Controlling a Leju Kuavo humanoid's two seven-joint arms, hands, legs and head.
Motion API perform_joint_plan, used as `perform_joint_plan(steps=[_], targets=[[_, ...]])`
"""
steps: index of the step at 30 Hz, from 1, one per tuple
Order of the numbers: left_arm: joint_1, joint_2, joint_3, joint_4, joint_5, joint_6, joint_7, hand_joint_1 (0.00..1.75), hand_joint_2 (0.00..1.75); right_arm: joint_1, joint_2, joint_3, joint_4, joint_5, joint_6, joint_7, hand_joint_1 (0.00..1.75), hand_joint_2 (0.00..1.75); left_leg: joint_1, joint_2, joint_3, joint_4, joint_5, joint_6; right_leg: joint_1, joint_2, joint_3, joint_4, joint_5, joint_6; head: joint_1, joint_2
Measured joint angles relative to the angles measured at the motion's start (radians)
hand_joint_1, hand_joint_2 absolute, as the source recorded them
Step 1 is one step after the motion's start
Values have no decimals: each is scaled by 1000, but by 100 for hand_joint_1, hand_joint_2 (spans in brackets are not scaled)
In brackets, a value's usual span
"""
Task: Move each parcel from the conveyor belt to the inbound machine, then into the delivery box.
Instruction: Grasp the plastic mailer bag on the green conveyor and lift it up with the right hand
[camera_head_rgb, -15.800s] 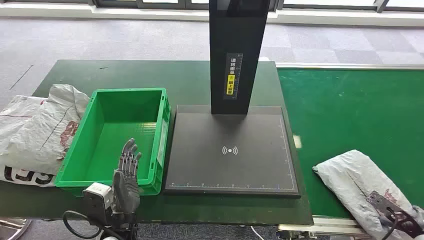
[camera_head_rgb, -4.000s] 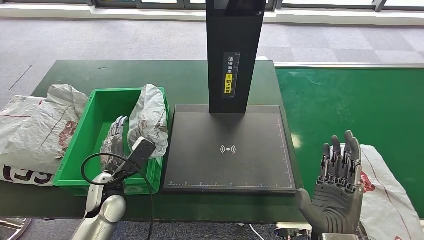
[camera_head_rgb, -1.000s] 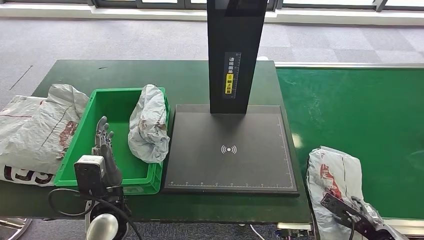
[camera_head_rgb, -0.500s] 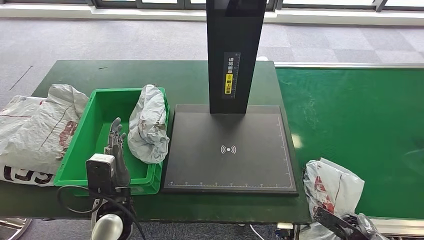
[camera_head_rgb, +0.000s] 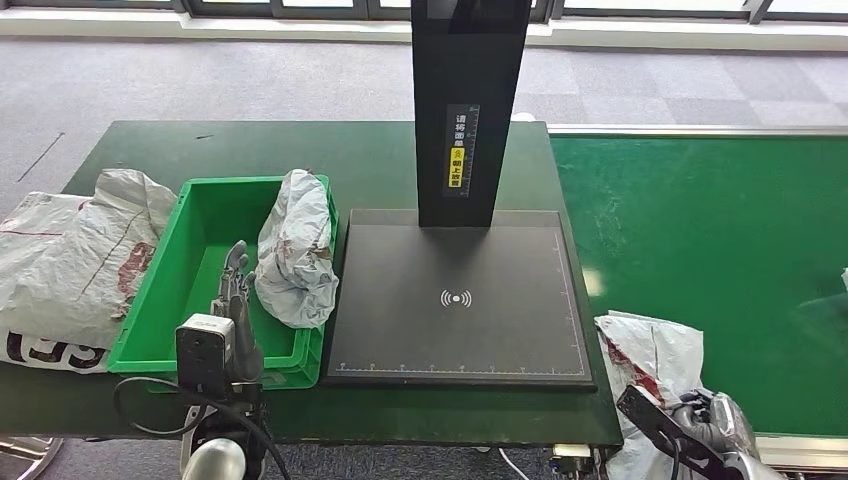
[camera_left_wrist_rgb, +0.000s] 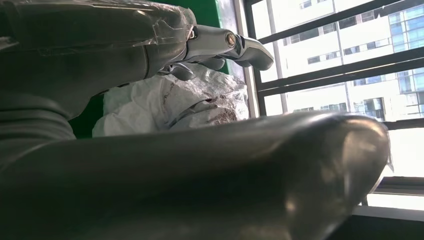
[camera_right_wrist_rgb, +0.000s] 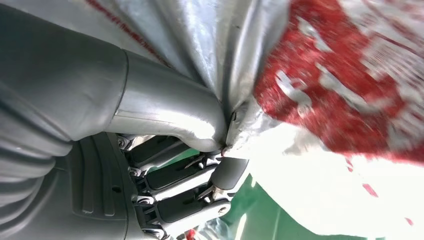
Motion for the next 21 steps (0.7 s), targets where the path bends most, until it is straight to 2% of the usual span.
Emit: perform_joint_plan(steps=[4,7,10,15,21], targets=[[18,-4,2,-18,-14,0,1,0,0,-7,43,-21,-23,64,-84,-26,175,175,0,-2,1,0,1,0,0,-2,0,0,0,0,0,0],[30,-9,2,-33,-27,0,1,0,0,-6,106,-88,-81,99,-236,-97,175,175,0,-2,1,0,1,0,0,-2,0,0,0,0,0,0],[32,-12,2,-37,-32,0,1,0,0,-2,167,-180,-152,82,-348,-193,175,175,0,-2,0,0,1,0,0,-3,0,0,0,0,0,0],[31,-13,2,-37,-34,3,0,0,0,5,232,-287,-230,54,-410,-268,175,175,0,-2,1,0,1,0,0,-2,0,0,0,0,0,0],[31,-13,2,-37,-33,14,-7,0,0,17,267,-374,-298,-30,-503,-357,175,175,-1,-2,1,0,1,0,-1,-2,0,0,0,0,0,0]])
